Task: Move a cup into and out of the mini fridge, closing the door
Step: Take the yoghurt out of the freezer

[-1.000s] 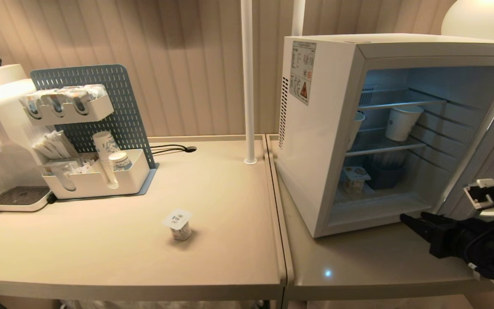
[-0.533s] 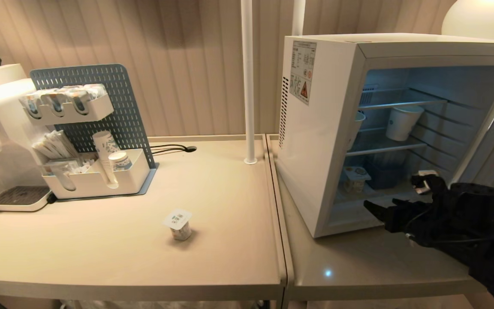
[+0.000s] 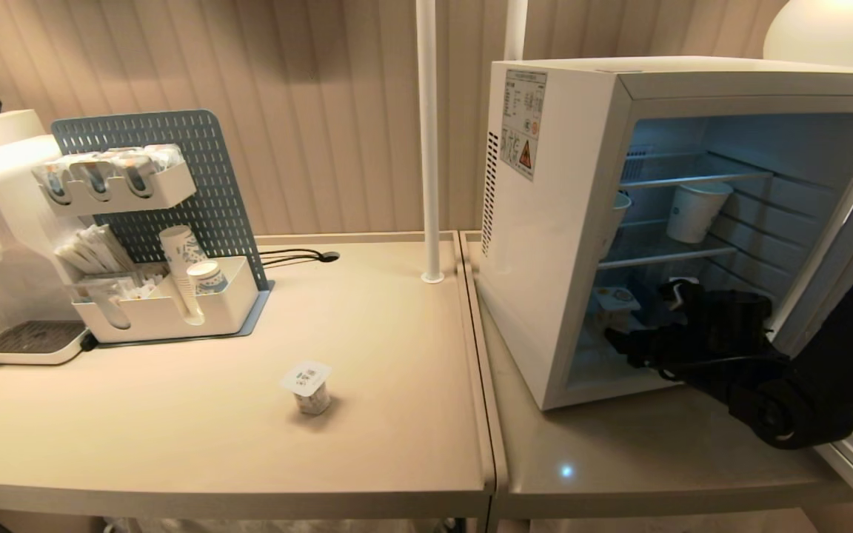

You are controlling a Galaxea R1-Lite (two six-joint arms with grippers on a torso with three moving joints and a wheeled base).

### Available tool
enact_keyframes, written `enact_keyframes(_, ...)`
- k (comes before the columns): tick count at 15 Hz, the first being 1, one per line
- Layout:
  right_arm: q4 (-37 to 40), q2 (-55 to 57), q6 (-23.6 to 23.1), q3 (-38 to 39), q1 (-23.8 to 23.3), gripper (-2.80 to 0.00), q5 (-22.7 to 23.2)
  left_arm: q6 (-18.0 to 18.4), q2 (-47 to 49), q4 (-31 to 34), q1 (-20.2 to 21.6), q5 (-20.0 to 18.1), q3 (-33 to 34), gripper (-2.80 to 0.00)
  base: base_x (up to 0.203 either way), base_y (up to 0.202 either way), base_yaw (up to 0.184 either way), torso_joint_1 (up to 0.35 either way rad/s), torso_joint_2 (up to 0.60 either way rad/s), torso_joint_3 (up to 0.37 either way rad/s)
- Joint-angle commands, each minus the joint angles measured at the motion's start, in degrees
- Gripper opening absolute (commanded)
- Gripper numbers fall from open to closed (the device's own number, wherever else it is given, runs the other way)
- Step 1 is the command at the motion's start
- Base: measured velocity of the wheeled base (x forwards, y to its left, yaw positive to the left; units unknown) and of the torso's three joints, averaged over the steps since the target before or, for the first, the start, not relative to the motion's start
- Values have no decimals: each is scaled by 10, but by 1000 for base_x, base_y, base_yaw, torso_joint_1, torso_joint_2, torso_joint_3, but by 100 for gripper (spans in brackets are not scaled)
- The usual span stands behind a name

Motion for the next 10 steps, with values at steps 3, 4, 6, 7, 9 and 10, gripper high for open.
enact_keyframes(3,34,37,-1,-70,1,0,-8,0,1,0,0,1,0,-280,0,0,0,0,0,0)
enact_keyframes(4,44,43,-1,-88,1,0,-9,0,1,0,0,1,0,-280,0,0,0,0,0,0)
enact_keyframes(6,64,54,-1,-118,1,0,-10,-1,1,0,0,1,0,-280,0,0,0,0,0,0)
enact_keyframes(7,74,58,-1,-132,1,0,-10,-1,1,0,0,1,0,-280,0,0,0,0,0,0)
enact_keyframes(9,87,72,-1,-156,2,0,-12,-2,1,0,0,1,0,-280,0,0,0,0,0,0)
enact_keyframes(10,91,80,-1,-166,2,0,-18,-2,1,0,0,1,0,-280,0,0,0,0,0,0)
